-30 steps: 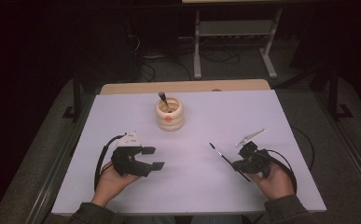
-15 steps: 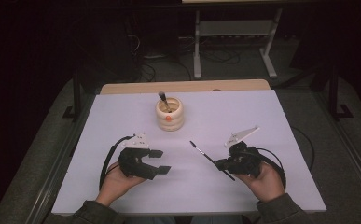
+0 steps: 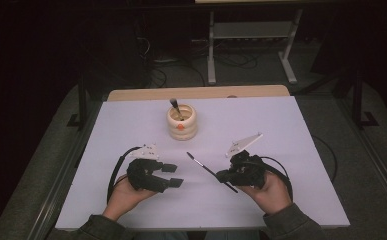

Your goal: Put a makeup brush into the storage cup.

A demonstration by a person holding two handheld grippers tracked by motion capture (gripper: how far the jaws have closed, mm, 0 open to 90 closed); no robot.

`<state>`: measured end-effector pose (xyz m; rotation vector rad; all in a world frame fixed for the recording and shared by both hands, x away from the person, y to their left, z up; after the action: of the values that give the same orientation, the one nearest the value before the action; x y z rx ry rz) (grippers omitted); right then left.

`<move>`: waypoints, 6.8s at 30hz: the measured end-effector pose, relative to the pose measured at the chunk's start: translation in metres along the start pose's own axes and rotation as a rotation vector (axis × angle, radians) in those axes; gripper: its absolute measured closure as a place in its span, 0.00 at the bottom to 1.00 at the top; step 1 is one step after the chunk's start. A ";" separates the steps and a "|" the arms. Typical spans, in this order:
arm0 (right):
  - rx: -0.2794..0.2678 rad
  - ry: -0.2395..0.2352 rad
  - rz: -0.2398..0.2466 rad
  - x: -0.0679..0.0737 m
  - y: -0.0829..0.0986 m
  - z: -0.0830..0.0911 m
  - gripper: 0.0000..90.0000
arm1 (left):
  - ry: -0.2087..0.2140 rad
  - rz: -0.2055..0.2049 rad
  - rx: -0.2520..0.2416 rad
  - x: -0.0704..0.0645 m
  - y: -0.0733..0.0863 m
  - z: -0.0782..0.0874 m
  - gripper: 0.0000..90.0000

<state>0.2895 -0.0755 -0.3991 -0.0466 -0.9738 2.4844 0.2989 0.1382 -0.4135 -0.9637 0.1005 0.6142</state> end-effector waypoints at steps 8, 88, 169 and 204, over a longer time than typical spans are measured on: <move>-0.029 -0.027 0.046 0.012 -0.021 -0.008 0.95 | 0.058 0.015 -0.006 -0.004 -0.002 -0.001 0.52; -0.160 -0.056 0.101 -0.008 0.003 -0.033 0.63 | 0.057 0.075 0.006 0.009 -0.028 0.000 0.95; -0.187 0.100 -0.084 -0.064 0.062 0.018 0.25 | -0.109 0.070 0.051 0.051 -0.106 0.038 0.95; -0.194 0.102 -0.082 -0.067 0.062 0.020 0.25 | -0.177 0.083 0.049 0.069 -0.141 0.040 0.95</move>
<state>0.3195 -0.1568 -0.4330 -0.1900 -1.1452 2.2830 0.4233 0.1417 -0.3100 -0.8573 -0.0021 0.7674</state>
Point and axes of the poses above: each handheld gripper's, and its own axes: z roughly backward along the jaws, y roughly out of its underside, x roughly to its left, the point moved 6 cm from there along -z, roughly forward along the jaws, and after that the axes turned 7 degrees about z, right-handed, at the moved point
